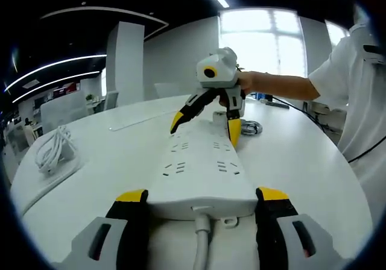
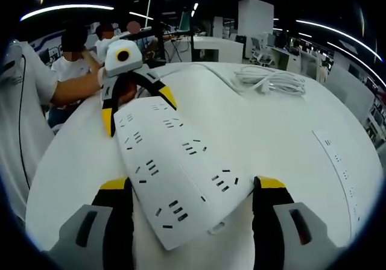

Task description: Straighten the power strip on the desk, plug the charger into it

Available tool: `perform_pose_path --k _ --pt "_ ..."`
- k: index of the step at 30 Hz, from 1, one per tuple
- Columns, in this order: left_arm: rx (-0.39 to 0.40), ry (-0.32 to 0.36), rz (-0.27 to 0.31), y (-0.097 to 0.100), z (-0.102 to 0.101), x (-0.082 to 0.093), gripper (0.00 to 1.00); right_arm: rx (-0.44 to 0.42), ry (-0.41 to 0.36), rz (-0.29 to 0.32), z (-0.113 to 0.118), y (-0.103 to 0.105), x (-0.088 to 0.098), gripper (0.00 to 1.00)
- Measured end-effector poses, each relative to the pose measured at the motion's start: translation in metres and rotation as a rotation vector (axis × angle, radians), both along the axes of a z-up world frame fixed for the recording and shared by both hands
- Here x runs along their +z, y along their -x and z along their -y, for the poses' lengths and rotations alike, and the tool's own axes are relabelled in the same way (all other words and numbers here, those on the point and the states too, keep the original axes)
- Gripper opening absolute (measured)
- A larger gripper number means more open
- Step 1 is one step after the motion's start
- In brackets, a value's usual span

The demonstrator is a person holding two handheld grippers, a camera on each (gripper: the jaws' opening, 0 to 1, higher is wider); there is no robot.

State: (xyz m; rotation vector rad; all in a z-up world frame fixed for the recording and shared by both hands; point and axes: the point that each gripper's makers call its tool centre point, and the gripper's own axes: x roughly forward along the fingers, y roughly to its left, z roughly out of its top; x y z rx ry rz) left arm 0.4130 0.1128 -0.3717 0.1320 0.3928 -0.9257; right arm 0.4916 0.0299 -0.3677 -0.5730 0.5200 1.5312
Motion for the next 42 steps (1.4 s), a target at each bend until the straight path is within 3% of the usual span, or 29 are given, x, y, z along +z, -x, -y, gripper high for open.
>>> perform_pose_path --k 42 --pt "-0.085 -0.005 -0.004 0.0014 -0.0006 0.0003 0.72 -0.092 -0.01 -0.006 0.006 0.0085 0.0011 0.79"
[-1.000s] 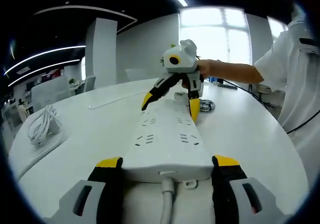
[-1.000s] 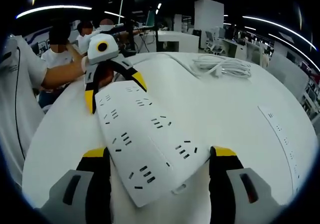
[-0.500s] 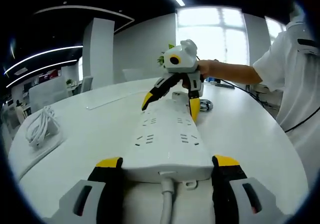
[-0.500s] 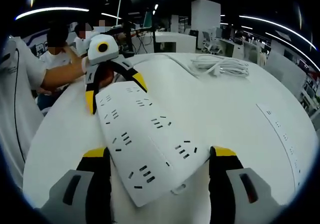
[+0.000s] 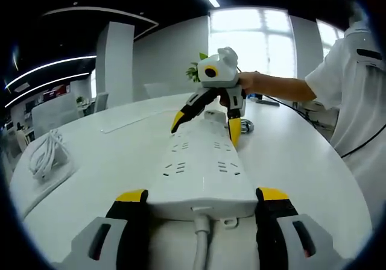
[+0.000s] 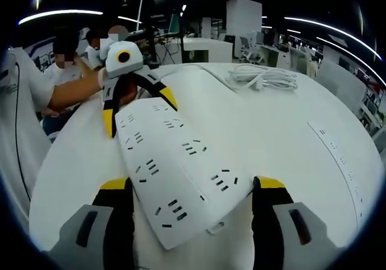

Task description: Straighten the power strip on the desk, plug the charger into it

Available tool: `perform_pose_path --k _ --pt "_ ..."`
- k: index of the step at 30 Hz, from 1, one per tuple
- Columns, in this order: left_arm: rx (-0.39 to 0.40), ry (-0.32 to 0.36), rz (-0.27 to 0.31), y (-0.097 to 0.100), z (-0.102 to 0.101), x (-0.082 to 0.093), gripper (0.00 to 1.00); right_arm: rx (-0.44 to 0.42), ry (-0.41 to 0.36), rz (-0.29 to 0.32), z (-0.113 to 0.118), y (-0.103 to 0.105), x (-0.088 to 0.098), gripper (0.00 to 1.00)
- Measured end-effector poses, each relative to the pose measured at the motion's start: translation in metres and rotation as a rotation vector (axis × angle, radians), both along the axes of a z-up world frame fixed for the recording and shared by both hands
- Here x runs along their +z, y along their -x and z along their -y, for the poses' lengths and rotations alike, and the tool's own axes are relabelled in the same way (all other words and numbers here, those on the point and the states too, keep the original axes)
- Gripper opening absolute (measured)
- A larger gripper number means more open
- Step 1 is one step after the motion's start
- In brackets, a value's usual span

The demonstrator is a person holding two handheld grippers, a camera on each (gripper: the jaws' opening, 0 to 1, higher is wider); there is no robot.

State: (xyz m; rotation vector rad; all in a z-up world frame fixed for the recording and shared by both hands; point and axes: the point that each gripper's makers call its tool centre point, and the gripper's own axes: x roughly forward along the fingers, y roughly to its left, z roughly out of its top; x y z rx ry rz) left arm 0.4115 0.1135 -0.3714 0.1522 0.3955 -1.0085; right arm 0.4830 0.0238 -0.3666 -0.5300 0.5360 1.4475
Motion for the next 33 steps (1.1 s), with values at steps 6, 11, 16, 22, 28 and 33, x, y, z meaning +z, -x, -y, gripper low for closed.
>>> perform_pose_path --k 6,11,16,22,28,33 --pt "-0.006 0.003 0.002 0.0 -0.001 0.0 0.73 -0.004 -0.015 0.003 0.0 0.001 0.0 0.79" --pt "-0.007 0.005 0.003 0.0 -0.001 0.0 0.73 -0.001 -0.025 0.003 0.001 0.002 0.001 0.78" --pt "-0.014 0.006 0.004 0.0 -0.001 0.0 0.73 -0.014 -0.025 0.003 0.001 0.004 0.001 0.78" --pt "-0.027 0.008 0.005 0.002 0.001 0.0 0.73 -0.041 -0.03 0.004 0.003 0.011 0.001 0.78" --pt "-0.046 0.009 0.006 0.005 0.004 0.001 0.73 -0.068 -0.029 0.004 0.005 0.009 0.0 0.78" --pt "-0.055 0.009 0.006 0.006 0.004 0.001 0.73 -0.08 -0.032 0.004 0.005 0.01 0.001 0.78"
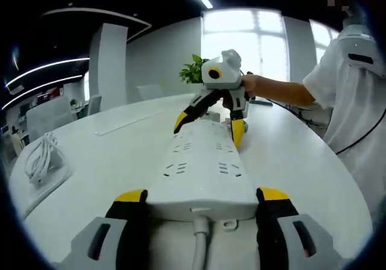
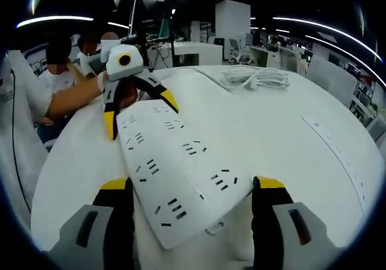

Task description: Straighten the power strip on the desk, plug the charger into it

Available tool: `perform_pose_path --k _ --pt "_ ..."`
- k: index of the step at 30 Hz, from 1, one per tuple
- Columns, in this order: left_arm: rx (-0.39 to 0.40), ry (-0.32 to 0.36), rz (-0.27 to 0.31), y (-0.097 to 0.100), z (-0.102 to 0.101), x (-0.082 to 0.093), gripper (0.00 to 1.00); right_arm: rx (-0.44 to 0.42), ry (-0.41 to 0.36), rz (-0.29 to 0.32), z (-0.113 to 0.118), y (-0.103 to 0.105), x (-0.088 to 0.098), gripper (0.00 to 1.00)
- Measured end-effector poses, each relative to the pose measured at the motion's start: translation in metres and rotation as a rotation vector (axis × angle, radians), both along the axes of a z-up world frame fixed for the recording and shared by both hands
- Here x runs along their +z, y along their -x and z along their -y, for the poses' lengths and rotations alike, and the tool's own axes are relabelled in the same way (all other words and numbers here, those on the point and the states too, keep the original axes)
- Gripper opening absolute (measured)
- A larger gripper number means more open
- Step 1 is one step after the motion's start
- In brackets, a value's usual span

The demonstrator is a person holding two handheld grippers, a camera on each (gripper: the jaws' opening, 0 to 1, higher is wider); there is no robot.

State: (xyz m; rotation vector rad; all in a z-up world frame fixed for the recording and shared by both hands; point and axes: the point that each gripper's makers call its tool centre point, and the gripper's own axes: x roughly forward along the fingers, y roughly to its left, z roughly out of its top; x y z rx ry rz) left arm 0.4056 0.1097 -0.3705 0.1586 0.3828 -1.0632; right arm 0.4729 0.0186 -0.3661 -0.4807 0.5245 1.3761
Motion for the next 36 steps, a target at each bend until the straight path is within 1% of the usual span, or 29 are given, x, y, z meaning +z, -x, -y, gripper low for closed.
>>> perform_pose_path --k 6,14,20,22,24,27,30,36 --pt "-0.005 0.002 0.0 0.0023 0.0004 0.0006 0.73 -0.022 -0.01 0.001 0.0013 0.0035 0.0003 0.78" --pt "-0.009 0.003 0.001 0.0054 0.0013 0.0013 0.73 -0.023 -0.022 0.008 0.0014 0.0042 0.0015 0.78" --pt "-0.007 0.004 0.003 0.0073 0.0024 0.0015 0.74 0.019 -0.043 0.006 0.0011 0.0027 0.0005 0.78" --pt "-0.006 0.005 0.003 0.0056 0.0008 0.0011 0.74 0.029 -0.043 -0.006 0.0 0.0031 -0.0006 0.79" --pt "-0.006 0.006 0.003 0.0053 0.0004 0.0009 0.73 0.055 -0.049 0.007 -0.0019 0.0052 0.0002 0.79" --pt "-0.005 0.006 0.003 0.0053 0.0005 0.0004 0.73 0.069 -0.047 0.02 -0.0023 0.0048 0.0011 0.79" --pt "-0.008 0.006 0.003 0.0056 0.0007 0.0001 0.73 0.064 -0.046 0.021 -0.0018 0.0046 0.001 0.78" --pt "-0.035 0.005 0.001 0.0076 0.0009 -0.0005 0.73 0.032 -0.015 0.011 -0.001 0.0073 -0.0003 0.78"
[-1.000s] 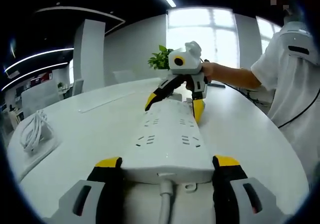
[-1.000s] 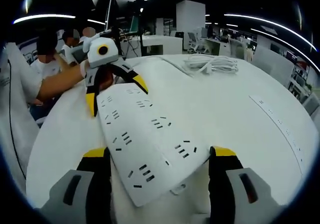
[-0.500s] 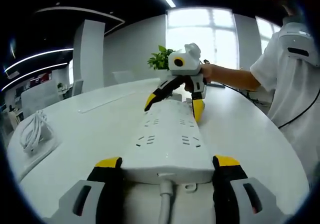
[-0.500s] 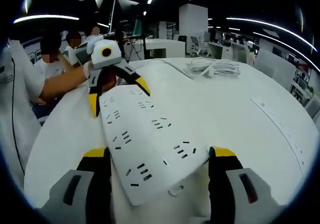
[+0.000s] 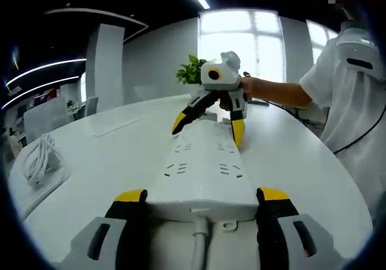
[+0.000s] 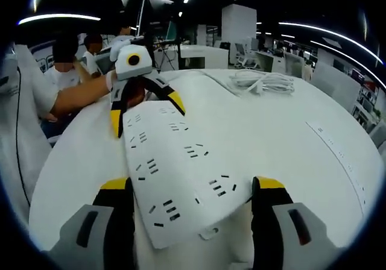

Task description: Straighten the power strip on the desk, plug the charger into it

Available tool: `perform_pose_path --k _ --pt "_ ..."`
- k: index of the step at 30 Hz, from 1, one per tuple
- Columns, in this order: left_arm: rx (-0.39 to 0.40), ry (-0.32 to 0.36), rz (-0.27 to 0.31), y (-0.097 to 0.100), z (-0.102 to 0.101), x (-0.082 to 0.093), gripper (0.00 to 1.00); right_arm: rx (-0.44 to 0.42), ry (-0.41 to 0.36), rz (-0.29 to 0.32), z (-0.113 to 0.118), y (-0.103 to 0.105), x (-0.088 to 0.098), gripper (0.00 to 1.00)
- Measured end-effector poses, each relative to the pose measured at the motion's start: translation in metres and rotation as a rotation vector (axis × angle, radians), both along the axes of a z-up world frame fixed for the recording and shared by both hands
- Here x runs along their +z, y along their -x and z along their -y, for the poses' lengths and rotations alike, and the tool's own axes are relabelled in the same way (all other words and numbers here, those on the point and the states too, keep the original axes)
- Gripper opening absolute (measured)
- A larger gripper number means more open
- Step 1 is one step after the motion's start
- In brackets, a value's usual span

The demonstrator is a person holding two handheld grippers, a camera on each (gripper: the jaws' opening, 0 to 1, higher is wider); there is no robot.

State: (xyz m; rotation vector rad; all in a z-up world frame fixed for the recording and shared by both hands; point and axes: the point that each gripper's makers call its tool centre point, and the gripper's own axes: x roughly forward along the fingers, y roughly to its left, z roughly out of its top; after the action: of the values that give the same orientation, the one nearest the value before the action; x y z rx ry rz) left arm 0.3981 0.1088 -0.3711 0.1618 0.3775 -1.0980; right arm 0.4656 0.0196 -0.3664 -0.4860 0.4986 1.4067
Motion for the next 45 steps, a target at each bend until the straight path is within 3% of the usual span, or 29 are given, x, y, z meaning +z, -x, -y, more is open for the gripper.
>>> perform_pose_path --k 16,45 --pt "-0.067 0.001 0.0 0.004 -0.004 0.0 0.72 -0.129 -0.007 0.005 0.004 0.022 0.0 0.78" --pt "-0.092 0.017 0.009 -0.006 -0.015 -0.003 0.71 -0.243 -0.041 0.018 0.008 0.048 0.004 0.78"
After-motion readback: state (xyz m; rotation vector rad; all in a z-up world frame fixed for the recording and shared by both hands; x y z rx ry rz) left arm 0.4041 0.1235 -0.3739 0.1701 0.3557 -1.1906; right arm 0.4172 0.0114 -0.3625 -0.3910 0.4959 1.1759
